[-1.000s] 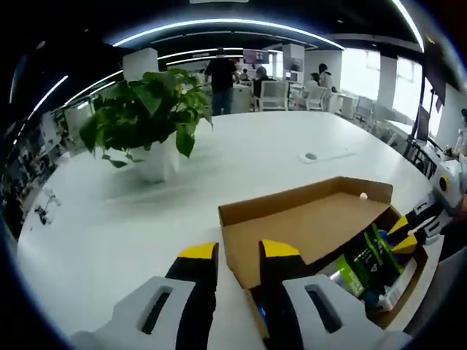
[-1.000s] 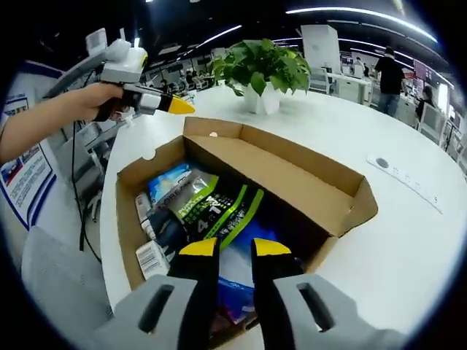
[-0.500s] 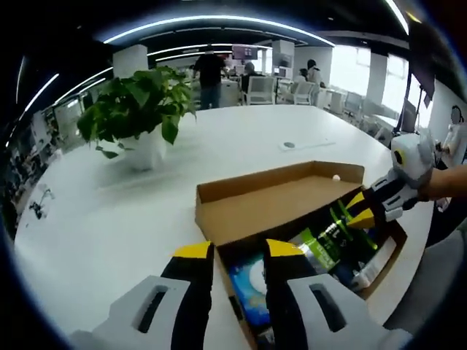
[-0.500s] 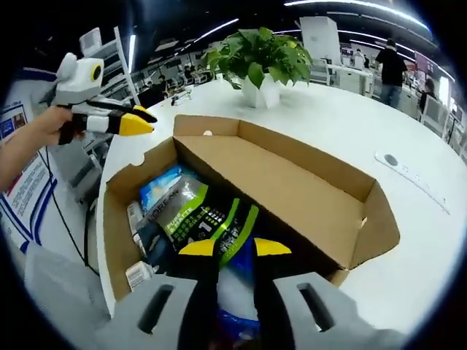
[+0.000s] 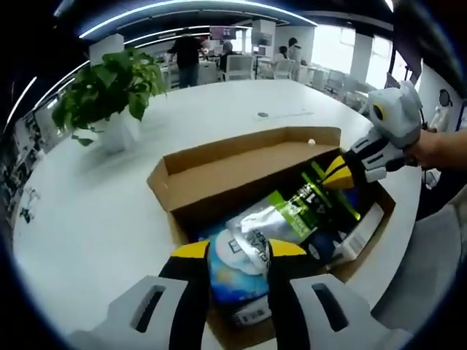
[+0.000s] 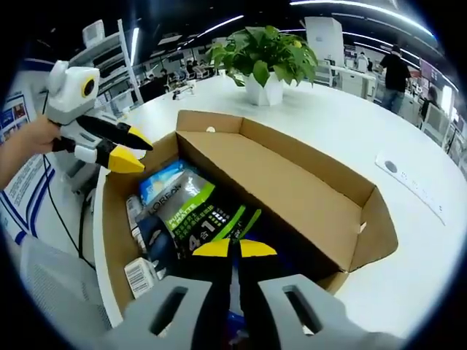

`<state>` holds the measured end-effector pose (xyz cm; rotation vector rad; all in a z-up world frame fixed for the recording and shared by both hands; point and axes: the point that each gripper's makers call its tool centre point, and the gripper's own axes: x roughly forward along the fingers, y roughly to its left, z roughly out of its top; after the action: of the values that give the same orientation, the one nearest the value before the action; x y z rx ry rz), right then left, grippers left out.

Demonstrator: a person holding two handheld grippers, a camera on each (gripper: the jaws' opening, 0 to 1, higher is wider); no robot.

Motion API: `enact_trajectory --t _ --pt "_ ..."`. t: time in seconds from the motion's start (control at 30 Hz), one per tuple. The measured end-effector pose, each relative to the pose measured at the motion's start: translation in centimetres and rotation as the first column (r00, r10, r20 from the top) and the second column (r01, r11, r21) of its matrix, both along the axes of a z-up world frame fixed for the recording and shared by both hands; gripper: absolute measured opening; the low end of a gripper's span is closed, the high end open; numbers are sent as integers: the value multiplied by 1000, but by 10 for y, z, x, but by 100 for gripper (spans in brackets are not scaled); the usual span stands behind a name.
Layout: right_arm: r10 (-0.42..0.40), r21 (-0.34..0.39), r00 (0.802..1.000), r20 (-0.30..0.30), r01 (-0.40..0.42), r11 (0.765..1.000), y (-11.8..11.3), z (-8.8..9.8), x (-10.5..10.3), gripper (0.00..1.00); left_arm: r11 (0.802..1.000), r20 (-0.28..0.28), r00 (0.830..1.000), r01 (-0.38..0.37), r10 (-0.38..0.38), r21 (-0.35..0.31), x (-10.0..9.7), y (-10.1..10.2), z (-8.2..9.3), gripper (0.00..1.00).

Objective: Operate the shoe box by opening the lid, removing the specified soft item, and placing it in the target area until the item is outside and the box remains undamaged.

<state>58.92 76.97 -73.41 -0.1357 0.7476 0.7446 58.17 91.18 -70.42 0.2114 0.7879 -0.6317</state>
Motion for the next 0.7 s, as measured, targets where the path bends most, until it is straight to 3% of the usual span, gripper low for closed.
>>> enact_trajectory --t 0.37,0.53,0.6,0.7 --pt "27 -69 1000 11 -27 997 -5 -6 -2 0 1000 -120 993 15 -13 11 -20 -7 -32 28" --pt "36 -83 999 8 -35 996 -7 -9 -2 0 1000 -186 983 -5 1 -17 -28 -10 -40 28" --pt "37 -84 999 3 -37 996 -7 -11 -2 0 1000 -226 974 -12 5 -29 -32 -13 -45 26" --pt "33 -86 999 1 -33 996 -7 -13 -1 0 999 -242 970 -1 -7 -34 -34 -17 -49 20"
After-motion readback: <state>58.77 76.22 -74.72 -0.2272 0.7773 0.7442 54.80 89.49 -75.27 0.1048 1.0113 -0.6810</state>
